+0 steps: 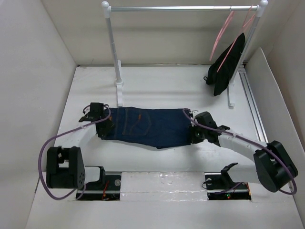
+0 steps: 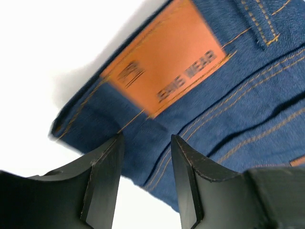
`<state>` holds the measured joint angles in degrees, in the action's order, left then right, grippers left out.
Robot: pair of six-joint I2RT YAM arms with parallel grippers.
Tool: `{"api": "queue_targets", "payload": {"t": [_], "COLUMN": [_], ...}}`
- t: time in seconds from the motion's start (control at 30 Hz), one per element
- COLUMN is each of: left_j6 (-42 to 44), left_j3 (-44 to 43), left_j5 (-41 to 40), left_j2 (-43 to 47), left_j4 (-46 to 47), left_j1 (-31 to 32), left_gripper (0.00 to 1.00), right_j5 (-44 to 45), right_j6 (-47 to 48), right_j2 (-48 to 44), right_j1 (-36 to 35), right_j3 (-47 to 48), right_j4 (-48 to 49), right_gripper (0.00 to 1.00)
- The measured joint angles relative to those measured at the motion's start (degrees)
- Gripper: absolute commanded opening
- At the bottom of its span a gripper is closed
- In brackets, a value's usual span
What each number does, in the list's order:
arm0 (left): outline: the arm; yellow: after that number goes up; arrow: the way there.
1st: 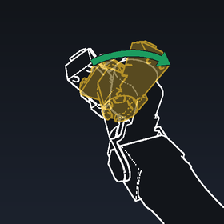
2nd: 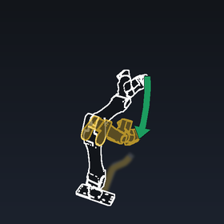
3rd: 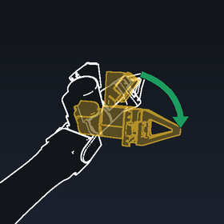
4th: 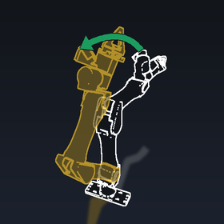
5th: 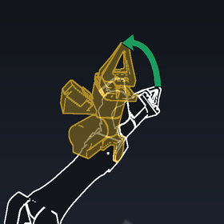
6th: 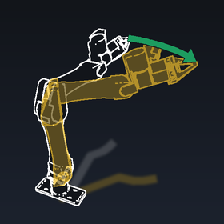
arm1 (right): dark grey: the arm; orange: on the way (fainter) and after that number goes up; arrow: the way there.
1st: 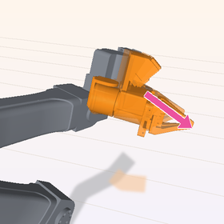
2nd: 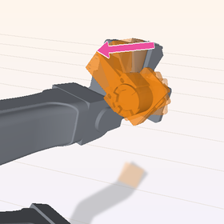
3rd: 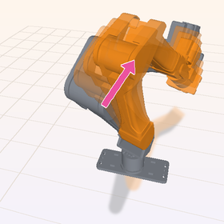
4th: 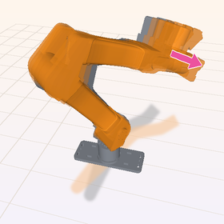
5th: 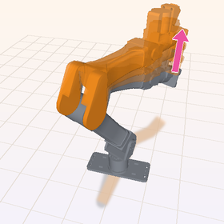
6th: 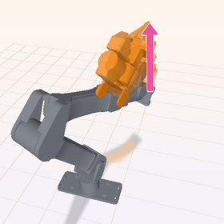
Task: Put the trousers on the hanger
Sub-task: Fold the trousers at the center of the board, then pick up the hanger from the clothesline.
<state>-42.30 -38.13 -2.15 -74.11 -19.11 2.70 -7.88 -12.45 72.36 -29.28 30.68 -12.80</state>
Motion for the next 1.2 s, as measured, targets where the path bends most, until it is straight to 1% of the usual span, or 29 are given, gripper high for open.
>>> {"api": "queue_targets", "payload": {"t": [0.13,0.2,0.23,0.27,0.37,0.43,0.47,0.5,0.53,0.57,0.6,0.63,0.67,0.7,0.73,0.77,0.8,0.83,0.87,0.9,0.93,0.97,1.0,1.07,1.2], "left_j6": [-1.7,-2.4,-2.6,-2.7,-2.4,-1.9,-1.6,-1.2,-0.7,-0.1,0.5,1.2,2.0,2.7,3.8,4.7,5.6,6.6,7.5,7.8,8.9,9.2,9.4,9.5,9.2], "left_j3": [-0.8,-2.3,-3.3,-4.3,-9.2,-13.6,-15.5,-17.0,-18.1,-18.9,-19.3,-19.6,-20.0,-20.6,-21.7,-22.8,-24.2,-25.6,-26.8,-27.4,-28.8,-29.0,-29.0,-28.0,-23.1], "left_j5": [-1.5,-3.1,-3.8,-4.2,-4.3,-3.6,-2.8,-1.4,0.1,2.0,3.5,5.0,5.3,5.3,5.3,4.9,4.4,3.3,2.3,1.9,0.8,0.5,0.7,0.9,0.6], "left_j2": [5.5,8.0,8.9,10.2,13.7,14.2,14.1,13.9,13.6,13.2,12.8,12.0,11.1,9.9,8.4,6.9,5.2,3.5,2.1,1.5,-0.3,-1.0,-1.3,-1.5,-0.6], "left_j4": [-6.3,-9.7,-10.9,-11.9,-14.0,-13.7,-12.6,-11.3,-10.0,-8.3,-6.8,-5.3,-4.1,-3.2,-2.8,-2.4,-1.9,-1.3,-0.7,-0.4,0.4,1.2,1.8,3.1,4.9], "left_j1": [-1.0,-1.1,-1.1,-1.2,-1.3,-0.7,-0.2,0.2,0.6,0.9,1.1,1.6,2.6,3.9,6.0,8.2,11.0,14.1,17.2,18.6,23.3,25.7,27.8,30.5,33.6], "left_gripper": [0.4,0.4,0.4,0.39,0.38,0.27,0.13,0.04,0.0,0.0,0.0,0.0,0.0,0.0,0.0,0.0,0.0,0.0,0.0,0.0,0.0,0.0,0.0,0.0,0.0], "right_j5": [-0.2,-0.2,-0.2,-0.3,0.3,0.4,0.3,0.2,-0.1,-0.6,-1.5,-2.5,-3.6,-4.9,-6.0,-6.9,-7.7,-8.6,-9.5,-10.4,-11.0,-12.3,-13.0,-14.4,-16.2], "right_j6": [1.0,1.9,3.0,4.3,7.0,8.5,9.0,9.7,10.4,10.9,11.6,12.0,12.4,12.5,12.3,12.4,12.2,11.6,11.0,10.0,9.6,8.7,7.2,4.8,0.4], "right_j2": [-1.7,-3.0,-4.4,-5.1,-6.4,-7.2,-7.6,-8.2,-8.7,-8.9,-8.9,-8.8,-8.5,-7.6,-6.4,-5.0,-3.3,-1.5,0.4,2.3,4.0,6.6,8.6,13.3,22.3], "right_j1": [2.0,3.5,5.2,6.2,8.0,8.0,8.0,8.1,8.2,8.4,8.9,9.6,10.4,11.4,12.6,13.8,15.0,16.5,18.2,20.1,21.6,23.6,25.3,27.8,30.0], "right_j3": [0.0,0.0,0.0,0.5,4.2,9.9,13.0,16.8,21.4,26.5,31.6,36.7,41.5,47.2,52.7,58.4,63.2,68.1,72.4,76.3,79.7,82.9,85.7,89.8,92.3], "right_j4": [-1.5,-2.9,-4.6,-6.6,-14.2,-20.1,-21.8,-23.2,-24.7,-25.8,-25.7,-25.3,-25.3,-25.2,-24.3,-23.3,-22.5,-21.4,-20.2,-19.7,-19.1,-18.6,-18.2,-16.6,-15.9], "right_gripper": [0.01,0.45,0.45,0.64,0.86,0.87,0.87,0.87,0.86,0.66,0.5,0.3,0.04,0.0,0.0,0.04,0.12,0.24,0.46,0.63,0.63,0.69,0.71,0.74,0.75]}}
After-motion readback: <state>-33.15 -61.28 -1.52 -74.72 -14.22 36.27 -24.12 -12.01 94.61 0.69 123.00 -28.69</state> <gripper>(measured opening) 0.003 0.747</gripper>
